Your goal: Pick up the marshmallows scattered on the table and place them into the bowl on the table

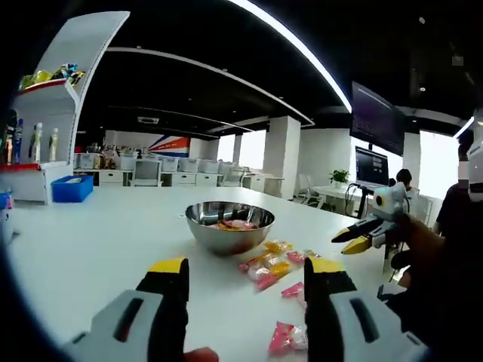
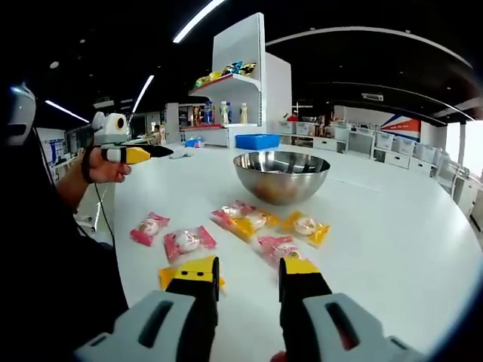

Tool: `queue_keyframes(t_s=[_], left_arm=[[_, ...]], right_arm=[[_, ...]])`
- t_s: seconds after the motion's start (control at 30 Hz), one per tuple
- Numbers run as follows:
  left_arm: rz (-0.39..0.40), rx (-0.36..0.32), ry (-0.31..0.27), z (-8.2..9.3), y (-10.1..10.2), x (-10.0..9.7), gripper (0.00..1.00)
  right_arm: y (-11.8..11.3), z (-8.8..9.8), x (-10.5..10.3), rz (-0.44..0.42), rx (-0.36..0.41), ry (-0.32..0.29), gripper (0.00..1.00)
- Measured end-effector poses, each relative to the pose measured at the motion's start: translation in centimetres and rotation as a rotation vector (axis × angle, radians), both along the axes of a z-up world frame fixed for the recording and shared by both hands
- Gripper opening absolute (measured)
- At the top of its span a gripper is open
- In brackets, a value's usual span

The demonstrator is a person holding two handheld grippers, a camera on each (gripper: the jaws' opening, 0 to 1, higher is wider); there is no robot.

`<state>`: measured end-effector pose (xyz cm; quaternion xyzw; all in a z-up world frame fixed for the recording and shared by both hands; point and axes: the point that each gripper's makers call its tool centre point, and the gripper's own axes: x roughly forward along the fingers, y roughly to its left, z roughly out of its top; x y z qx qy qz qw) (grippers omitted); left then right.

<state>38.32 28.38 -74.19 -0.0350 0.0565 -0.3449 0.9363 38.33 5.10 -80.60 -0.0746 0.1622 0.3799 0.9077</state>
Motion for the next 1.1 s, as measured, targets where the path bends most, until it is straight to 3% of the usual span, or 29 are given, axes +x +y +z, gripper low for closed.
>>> queue_keyframes(t_s=[0.27,1.1], left_arm=[[-0.055,0.017,-0.019,-0.3,-1.8,-0.9,0.67],[-0.059,0.020,0.003,-0.6,-1.4,-0.7,0.61]], right_arm=[[0.3,0.4,0.0,0.007,0.000,-0.014,0.32],[-0.1,-0.2,1.5,0.006,-0.026,-0.002,0.34]])
